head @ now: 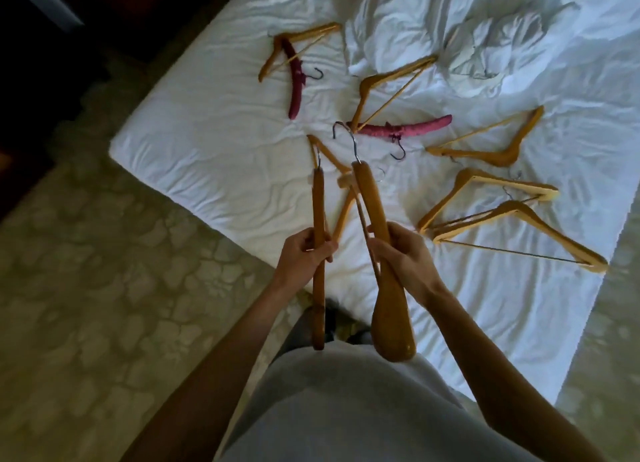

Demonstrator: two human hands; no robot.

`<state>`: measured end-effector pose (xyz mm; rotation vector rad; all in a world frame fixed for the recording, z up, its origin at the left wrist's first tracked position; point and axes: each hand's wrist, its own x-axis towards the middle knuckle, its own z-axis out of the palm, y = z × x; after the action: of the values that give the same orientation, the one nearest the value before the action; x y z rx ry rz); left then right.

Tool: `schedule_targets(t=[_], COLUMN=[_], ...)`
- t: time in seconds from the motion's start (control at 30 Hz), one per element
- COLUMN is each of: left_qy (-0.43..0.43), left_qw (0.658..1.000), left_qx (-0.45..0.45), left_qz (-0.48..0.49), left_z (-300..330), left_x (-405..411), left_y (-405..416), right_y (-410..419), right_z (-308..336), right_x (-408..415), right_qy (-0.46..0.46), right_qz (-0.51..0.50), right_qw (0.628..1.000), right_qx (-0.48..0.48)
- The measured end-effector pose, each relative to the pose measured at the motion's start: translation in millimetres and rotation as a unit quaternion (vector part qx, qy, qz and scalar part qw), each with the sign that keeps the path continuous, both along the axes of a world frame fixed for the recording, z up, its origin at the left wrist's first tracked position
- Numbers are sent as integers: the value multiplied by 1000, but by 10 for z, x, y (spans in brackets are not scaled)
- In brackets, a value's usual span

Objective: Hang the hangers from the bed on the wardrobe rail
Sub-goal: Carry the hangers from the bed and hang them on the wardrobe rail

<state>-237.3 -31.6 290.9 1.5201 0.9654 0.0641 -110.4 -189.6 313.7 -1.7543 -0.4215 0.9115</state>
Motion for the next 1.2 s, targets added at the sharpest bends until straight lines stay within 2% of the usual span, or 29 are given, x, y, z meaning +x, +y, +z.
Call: schedule_targets(t=[0.23, 0.5, 0.67, 0.87, 1.07, 1.2], left_qy=[-24, -51, -73, -54, -86, -96], left_qw=[985, 941, 920, 894, 877, 873], left_qx=[38, 8, 4, 54, 66, 68], left_qz=[169, 335, 386, 442, 467, 473], left_z=[209, 193, 262, 403, 553, 537], left_x=[-858, -2218, -3124, -4097, -4764, -5128], left_y=[322, 1192, 1986, 2947, 3889, 4658], right_y=[901, 2419, 3541, 4692, 5672, 6454], right_z=[71, 85, 119, 248, 392, 373], right_x=[-584, -1752, -2682, -3674, -4316, -4661], right_qy=[-36, -21, 8, 21, 24, 28], right_qz=[162, 297, 364, 432, 459, 453], right_qw=[986, 953, 931, 900, 885, 888], right_qx=[33, 54, 38, 45, 75, 77])
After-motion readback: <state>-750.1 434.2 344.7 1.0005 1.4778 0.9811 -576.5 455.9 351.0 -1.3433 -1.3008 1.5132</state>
